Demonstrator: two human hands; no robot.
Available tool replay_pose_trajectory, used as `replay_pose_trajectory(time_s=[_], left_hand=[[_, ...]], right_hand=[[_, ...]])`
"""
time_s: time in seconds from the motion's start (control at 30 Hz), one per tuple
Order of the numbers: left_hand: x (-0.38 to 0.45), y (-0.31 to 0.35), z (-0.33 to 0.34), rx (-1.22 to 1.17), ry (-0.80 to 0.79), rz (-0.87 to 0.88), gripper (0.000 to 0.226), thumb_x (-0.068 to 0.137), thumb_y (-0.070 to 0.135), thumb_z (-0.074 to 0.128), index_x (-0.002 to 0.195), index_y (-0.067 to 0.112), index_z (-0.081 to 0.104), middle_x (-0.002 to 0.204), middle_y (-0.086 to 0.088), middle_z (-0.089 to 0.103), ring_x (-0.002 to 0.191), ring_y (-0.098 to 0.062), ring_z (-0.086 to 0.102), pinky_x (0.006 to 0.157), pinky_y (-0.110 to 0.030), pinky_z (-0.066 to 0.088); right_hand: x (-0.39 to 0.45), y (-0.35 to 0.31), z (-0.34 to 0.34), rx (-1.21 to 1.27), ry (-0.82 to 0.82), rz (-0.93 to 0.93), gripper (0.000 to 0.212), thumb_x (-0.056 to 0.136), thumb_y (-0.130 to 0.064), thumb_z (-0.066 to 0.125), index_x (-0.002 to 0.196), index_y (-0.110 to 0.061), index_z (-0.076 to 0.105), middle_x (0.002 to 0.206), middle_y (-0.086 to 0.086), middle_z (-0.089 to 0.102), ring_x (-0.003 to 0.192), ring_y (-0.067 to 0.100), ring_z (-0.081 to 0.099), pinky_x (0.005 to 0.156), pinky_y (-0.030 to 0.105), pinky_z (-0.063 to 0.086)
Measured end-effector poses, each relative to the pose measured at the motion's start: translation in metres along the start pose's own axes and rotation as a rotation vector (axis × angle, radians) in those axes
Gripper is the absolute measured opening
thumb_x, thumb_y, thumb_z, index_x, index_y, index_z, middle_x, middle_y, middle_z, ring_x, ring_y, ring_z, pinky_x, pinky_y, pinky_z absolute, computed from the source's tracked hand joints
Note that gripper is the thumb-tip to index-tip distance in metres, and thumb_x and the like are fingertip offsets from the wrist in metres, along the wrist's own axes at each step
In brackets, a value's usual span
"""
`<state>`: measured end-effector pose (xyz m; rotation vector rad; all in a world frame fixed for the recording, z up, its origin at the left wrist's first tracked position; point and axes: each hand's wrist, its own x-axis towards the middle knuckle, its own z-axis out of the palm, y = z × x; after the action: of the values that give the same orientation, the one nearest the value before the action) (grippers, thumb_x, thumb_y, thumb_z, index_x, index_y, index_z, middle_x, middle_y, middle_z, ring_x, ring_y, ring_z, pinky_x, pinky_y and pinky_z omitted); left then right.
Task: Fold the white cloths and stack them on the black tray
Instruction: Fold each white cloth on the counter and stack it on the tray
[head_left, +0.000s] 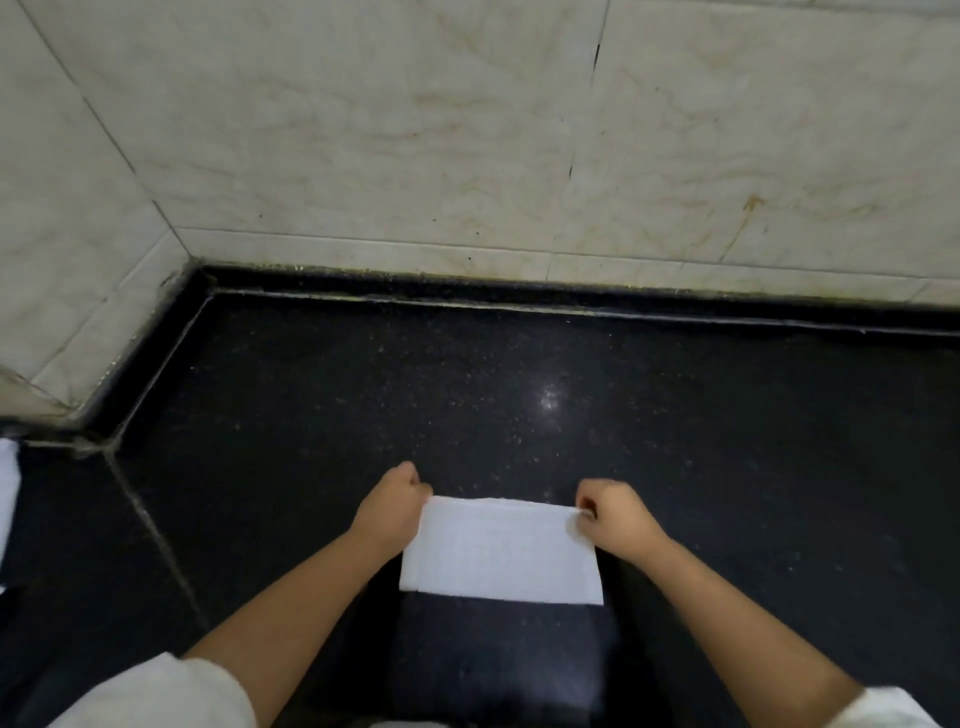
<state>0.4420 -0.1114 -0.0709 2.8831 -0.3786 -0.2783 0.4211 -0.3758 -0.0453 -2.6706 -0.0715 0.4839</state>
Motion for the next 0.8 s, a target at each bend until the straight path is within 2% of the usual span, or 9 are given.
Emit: replay_pose_trajectory(time_s=[0.07,0.17,0.27,0.37,0.47,0.57,0.67,0.73,0.8], left_hand=[[0.007,-0.007,-0.022,0.019,0.096,0.075,0.02,0.086,0.032,0.041,0.077,0.017,0.05,0.083,0.0,0.051,0.072,-0.015,0.049,0.057,-0.027,0.039],[0.005,-0.01,-0.067,-0.001,0.372,0.275,0.03,0.078,0.024,0.043,0.072,0.012,0.07,0.07,-0.006,0.065,0.059,-0.023,0.063,0.047,-0.024,0.052],[-0.007,-0.007,-0.094,0.092,0.559,0.416,0.031,0.078,0.016,0.047,0.073,0.004,0.075,0.068,-0.01,0.069,0.057,-0.025,0.063,0.048,-0.024,0.051],[-0.02,-0.011,-0.082,0.074,0.587,0.432,0.029,0.078,0.014,0.049,0.069,0.004,0.075,0.065,-0.011,0.068,0.059,-0.025,0.061,0.05,-0.025,0.05],[-0.042,-0.016,-0.036,0.076,0.367,0.47,0.021,0.075,0.017,0.058,0.06,0.009,0.071,0.06,-0.004,0.065,0.063,-0.016,0.052,0.046,-0.021,0.049],[-0.064,-0.011,0.012,0.168,0.026,0.408,0.018,0.044,0.034,0.085,0.049,0.026,0.07,0.053,0.015,0.063,0.051,-0.002,0.058,0.043,-0.01,0.044],[-0.078,-0.014,0.028,0.125,-0.025,0.336,0.018,0.067,0.035,0.061,0.057,0.026,0.073,0.059,0.014,0.064,0.052,-0.003,0.059,0.045,-0.01,0.045],[-0.079,-0.017,0.027,0.134,-0.012,0.341,0.035,0.073,0.032,0.042,0.064,0.024,0.075,0.063,0.01,0.066,0.055,-0.007,0.061,0.048,-0.011,0.045],[-0.077,-0.015,0.023,0.154,0.043,0.348,0.038,0.074,0.031,0.039,0.072,0.022,0.076,0.069,0.008,0.068,0.06,-0.008,0.064,0.052,-0.012,0.048]], right_hand=[[-0.003,-0.003,-0.023,0.131,0.058,-0.054,0.032,0.075,0.003,0.056,0.058,-0.023,0.047,0.062,-0.008,0.048,0.069,0.016,0.049,0.055,0.017,0.033],[-0.009,-0.012,-0.056,0.15,0.235,-0.25,0.018,0.073,0.002,0.057,0.083,-0.005,0.071,0.073,0.004,0.063,0.071,0.014,0.053,0.061,0.008,0.035],[-0.017,-0.021,-0.07,0.031,0.581,-0.415,0.033,0.07,-0.017,0.045,0.077,0.001,0.073,0.066,0.016,0.066,0.065,0.02,0.056,0.061,0.013,0.029],[-0.025,-0.019,-0.048,-0.039,0.756,-0.427,0.03,0.07,-0.013,0.044,0.069,-0.001,0.071,0.068,0.014,0.066,0.073,0.017,0.046,0.064,0.026,0.043],[-0.038,0.005,0.007,-0.196,0.618,-0.387,0.008,0.062,-0.008,0.063,0.066,-0.008,0.07,0.072,0.013,0.068,0.079,0.019,0.042,0.055,0.037,0.052],[-0.058,0.023,0.062,-0.343,0.362,-0.257,0.024,0.052,-0.004,0.075,0.074,-0.014,0.068,0.084,0.011,0.072,0.091,0.021,0.045,0.065,0.039,0.056],[-0.068,0.02,0.078,-0.425,0.303,-0.17,0.031,0.064,-0.013,0.044,0.078,-0.017,0.072,0.094,0.009,0.074,0.102,0.03,0.057,0.085,0.046,0.049],[-0.07,0.011,0.074,-0.429,0.267,-0.059,0.03,0.057,-0.012,0.051,0.075,-0.018,0.074,0.093,0.009,0.074,0.094,0.034,0.068,0.075,0.048,0.055],[-0.074,0.001,0.071,-0.318,0.27,0.075,0.024,0.059,-0.011,0.06,0.079,-0.012,0.073,0.09,0.012,0.072,0.087,0.037,0.069,0.068,0.048,0.055]])
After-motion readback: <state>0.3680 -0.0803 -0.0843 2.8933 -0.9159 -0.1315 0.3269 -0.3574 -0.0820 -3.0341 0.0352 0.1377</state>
